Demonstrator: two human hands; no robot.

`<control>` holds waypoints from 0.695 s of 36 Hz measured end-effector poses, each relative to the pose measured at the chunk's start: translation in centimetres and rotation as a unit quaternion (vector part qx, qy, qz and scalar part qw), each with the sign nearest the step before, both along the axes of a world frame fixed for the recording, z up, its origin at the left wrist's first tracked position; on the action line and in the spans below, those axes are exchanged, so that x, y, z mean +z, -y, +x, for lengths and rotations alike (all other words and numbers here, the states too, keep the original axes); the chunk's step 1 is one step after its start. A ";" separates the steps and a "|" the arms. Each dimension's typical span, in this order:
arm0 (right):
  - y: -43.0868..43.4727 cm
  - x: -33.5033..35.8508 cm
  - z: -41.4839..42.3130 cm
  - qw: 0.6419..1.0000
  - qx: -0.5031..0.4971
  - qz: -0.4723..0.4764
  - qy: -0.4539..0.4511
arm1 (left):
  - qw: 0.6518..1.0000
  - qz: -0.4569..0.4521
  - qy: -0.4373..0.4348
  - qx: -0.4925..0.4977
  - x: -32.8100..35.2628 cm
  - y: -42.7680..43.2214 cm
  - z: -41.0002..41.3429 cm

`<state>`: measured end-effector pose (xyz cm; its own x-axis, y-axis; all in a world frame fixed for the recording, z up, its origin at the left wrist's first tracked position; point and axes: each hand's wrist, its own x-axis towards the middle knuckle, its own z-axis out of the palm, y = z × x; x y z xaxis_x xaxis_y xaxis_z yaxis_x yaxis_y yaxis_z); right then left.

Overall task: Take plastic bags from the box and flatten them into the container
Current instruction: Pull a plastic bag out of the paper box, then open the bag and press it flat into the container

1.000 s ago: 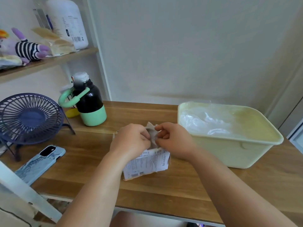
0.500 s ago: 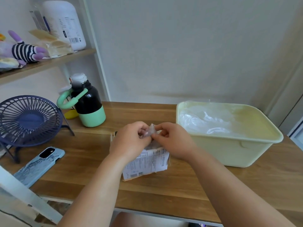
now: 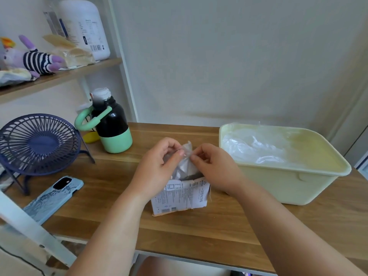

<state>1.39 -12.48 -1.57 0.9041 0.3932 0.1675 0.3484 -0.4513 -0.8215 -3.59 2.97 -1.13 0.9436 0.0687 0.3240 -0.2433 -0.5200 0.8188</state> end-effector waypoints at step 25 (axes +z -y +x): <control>-0.6 0.9 -1.1 0.989 0.035 -0.080 0.117 | 0.973 0.227 -0.051 0.002 1.2 -1.0 -1.2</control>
<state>0.25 -11.91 -0.68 0.8174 0.4919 0.2996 0.5559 -0.5375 -0.6341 -4.76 3.99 0.04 0.9723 -0.0557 0.2271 -0.1702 -0.8345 0.5241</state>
